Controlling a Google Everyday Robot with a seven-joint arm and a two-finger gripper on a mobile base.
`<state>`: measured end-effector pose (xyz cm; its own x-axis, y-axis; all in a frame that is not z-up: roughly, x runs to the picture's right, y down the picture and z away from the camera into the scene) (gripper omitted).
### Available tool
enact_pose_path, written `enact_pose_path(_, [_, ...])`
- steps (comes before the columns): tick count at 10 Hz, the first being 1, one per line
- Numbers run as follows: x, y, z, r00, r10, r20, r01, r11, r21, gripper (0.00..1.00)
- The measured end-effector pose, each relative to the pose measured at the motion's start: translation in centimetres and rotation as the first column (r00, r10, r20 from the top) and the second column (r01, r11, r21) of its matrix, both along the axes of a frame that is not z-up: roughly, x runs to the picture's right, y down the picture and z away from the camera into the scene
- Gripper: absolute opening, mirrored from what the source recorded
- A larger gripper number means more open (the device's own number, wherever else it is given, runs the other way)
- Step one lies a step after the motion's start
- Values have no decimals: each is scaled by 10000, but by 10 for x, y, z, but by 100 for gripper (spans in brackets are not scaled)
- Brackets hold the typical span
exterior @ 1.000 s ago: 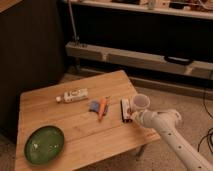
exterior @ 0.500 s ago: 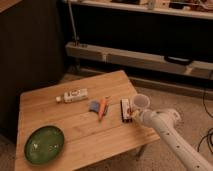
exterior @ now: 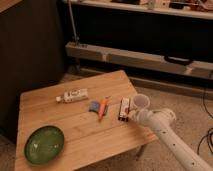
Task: Push the eraser across the table
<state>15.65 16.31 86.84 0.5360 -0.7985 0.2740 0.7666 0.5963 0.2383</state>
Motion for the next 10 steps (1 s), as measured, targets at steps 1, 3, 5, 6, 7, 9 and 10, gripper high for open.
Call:
enact_pose_path(1, [2, 5, 0, 10000, -47, -56, 46, 9999, -141, 0])
enact_pose_path(3, [-4, 6, 0, 9999, -142, 14, 142, 9998, -112, 0])
enact_pose_path(5, [-23, 3, -2, 9990, -430, 104, 429, 9990, 91, 0])
enact_pose_path(6, [-46, 5, -4, 9975, -664, 236, 660, 9977, 180, 0])
enact_pose_path(7, [-76, 5, -8, 9949, -950, 331, 939, 9950, 330, 0])
enact_pose_path(9, [-120, 18, -26, 9875, -1555, 249, 1538, 9863, 602, 0])
enact_pose_path(10, [-136, 26, -38, 9828, -1846, 66, 1837, 9802, 735, 0])
